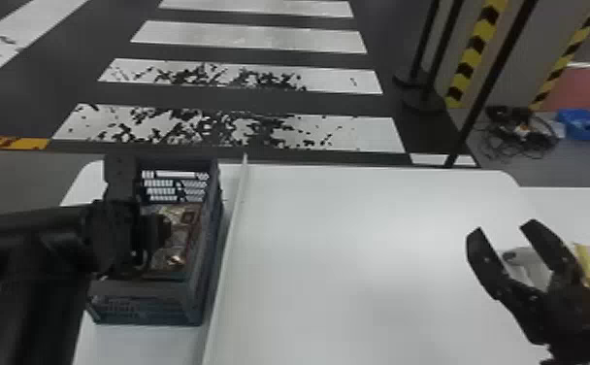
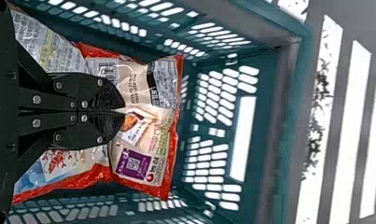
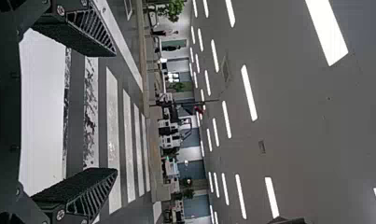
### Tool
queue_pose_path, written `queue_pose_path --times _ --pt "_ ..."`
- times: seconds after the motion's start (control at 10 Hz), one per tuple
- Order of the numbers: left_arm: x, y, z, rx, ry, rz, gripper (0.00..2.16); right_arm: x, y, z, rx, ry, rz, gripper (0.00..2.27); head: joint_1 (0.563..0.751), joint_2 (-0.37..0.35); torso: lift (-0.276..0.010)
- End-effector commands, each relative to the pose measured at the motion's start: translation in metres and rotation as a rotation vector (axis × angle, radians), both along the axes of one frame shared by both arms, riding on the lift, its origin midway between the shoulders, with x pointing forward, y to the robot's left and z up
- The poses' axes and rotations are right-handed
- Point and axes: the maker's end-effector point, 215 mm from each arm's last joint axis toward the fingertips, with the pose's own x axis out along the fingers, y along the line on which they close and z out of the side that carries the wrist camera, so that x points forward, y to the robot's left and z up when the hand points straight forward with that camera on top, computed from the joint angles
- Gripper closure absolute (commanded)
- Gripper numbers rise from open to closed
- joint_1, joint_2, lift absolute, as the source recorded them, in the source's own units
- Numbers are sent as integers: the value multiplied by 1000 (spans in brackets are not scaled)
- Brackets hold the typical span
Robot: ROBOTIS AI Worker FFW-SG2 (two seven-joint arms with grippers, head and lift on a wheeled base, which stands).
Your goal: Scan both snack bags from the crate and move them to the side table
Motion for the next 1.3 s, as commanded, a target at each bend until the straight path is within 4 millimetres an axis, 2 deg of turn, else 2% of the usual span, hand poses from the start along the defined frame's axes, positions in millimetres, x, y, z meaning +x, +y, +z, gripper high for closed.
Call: queue_pose_path --times 0.0,0.2,0.5,1.2 --pt "2 0 28 11 -46 -5 1882 0 0 1 0 -2 1 117 695 -59 -95" --pt "3 -2 47 17 -70 -10 1895 0 -1 1 -1 -1 -1 117 695 -57 -95" --pt "-1 -6 67 13 -122 -13 2064 -1 -3 1 -2 -5 -7 117 695 -61 -95" --pt "-9 -5 115 48 -235 4 2071 -1 -2 0 4 -5 -8 117 695 -64 -95"
